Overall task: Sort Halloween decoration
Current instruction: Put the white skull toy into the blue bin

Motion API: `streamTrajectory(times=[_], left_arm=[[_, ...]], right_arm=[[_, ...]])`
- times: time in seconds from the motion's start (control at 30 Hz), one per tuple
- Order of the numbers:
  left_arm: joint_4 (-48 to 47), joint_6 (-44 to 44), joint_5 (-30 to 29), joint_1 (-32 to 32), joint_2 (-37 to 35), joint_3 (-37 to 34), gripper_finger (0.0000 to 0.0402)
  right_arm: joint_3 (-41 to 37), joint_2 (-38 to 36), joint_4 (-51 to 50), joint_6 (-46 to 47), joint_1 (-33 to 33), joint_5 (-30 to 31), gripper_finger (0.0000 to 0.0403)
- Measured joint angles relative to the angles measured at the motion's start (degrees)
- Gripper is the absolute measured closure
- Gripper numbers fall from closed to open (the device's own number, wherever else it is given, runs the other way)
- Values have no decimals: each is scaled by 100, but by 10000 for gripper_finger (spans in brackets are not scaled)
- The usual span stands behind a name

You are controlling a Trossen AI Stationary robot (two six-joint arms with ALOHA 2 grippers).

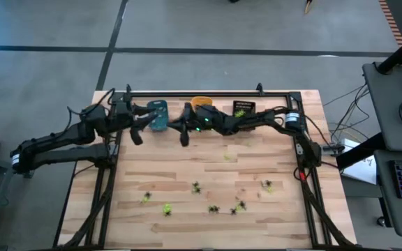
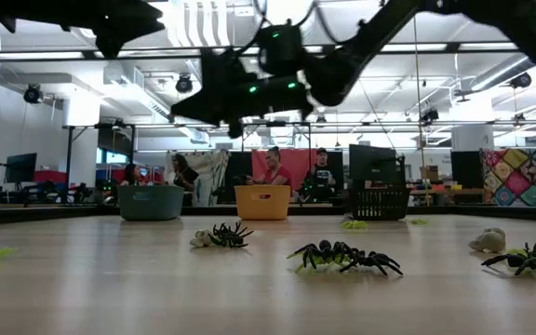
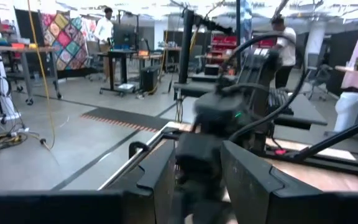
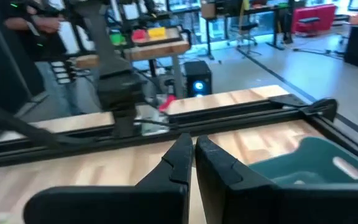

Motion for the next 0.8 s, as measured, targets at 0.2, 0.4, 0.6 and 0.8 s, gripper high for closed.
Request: streamTrajectory(times=[0.2, 0.4, 0.6, 0.8], left_arm=[[-185, -7, 0, 0, -175, 0, 288], [-422, -67, -2, -4, -221, 0, 288], [-455, -71, -2, -4, -219, 0, 288], [-461, -79, -2, 0, -199, -4, 288]], right_arm=[[1234, 725, -773, -45, -233, 0, 394], [2093, 1320, -1399, -45, -387, 6, 394], [2808, 1773, -2041, -109, -404, -11, 388], [3213, 2014, -2427, -18, -393, -10, 339]])
